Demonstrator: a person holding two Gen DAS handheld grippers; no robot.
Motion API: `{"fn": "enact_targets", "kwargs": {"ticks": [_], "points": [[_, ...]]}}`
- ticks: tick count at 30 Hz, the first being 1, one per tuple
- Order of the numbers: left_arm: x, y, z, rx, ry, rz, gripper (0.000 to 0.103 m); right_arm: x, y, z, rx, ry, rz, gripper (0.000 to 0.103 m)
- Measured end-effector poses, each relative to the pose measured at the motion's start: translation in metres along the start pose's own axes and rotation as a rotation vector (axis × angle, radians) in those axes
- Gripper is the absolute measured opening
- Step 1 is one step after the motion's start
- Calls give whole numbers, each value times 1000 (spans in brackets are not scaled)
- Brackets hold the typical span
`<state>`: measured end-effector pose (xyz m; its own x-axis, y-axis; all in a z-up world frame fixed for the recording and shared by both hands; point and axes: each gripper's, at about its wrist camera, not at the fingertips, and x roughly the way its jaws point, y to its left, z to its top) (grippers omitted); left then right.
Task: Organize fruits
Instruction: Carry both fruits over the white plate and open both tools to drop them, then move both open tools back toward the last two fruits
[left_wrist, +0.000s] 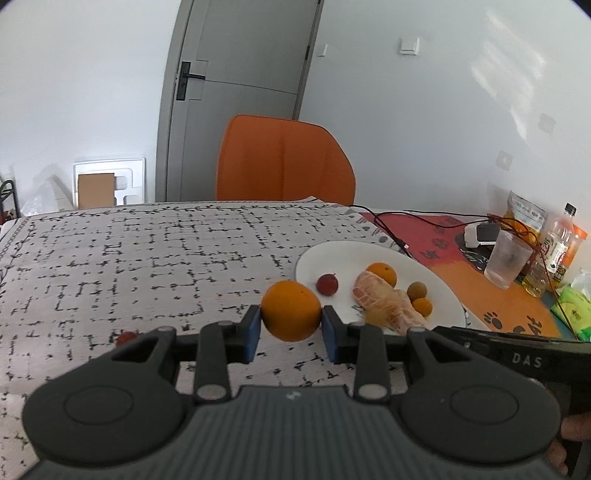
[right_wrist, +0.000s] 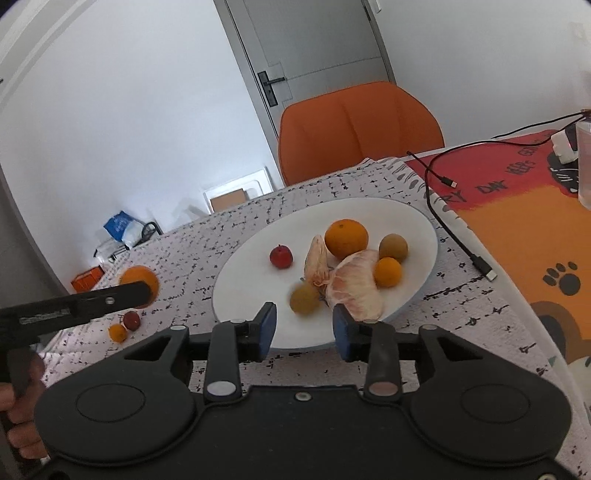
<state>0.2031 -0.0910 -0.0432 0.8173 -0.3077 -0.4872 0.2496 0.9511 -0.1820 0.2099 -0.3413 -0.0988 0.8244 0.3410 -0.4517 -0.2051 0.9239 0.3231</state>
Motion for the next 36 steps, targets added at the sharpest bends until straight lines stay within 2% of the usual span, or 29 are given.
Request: {"fn": "enact_targets", "kwargs": {"ticks": [15, 17, 20, 23, 25, 27, 29, 31, 32, 35, 36], "points": [[31, -52, 11, 73, 19, -92, 34, -22, -19, 4, 40, -20, 2, 36], [32, -58, 13, 90, 18, -99, 34, -24, -19, 4, 36, -20, 10, 38], [36, -64, 15, 97, 34, -94, 34, -26, -16, 5, 23, -25, 16, 46], [31, -64, 16, 98, 7, -70, 38, -27, -16, 4, 19, -27, 7, 50], [27, -58, 16, 88, 4, -58, 44, -27, -15, 4, 17, -26, 2, 50], [22, -51, 17, 66, 4, -40, 59, -27, -11, 4, -4, -29, -15, 50], [15, -42, 16, 45, -17, -25, 66, -27, -7, 5, -10, -29, -18, 58], [5, -32, 15, 23, -44, -10, 81, -29, -6, 5, 13, -44, -4, 72], [-1, -28, 14, 15, -58, 0, 88, -29, -5, 5, 9, -53, -8, 74], [-14, -14, 14, 2, -84, 50, 94, -27, -1, 6, -3, -52, -24, 75], [-18, -9, 15, -6, -88, 61, 95, -27, 0, 6, 2, -53, -23, 78]]}}
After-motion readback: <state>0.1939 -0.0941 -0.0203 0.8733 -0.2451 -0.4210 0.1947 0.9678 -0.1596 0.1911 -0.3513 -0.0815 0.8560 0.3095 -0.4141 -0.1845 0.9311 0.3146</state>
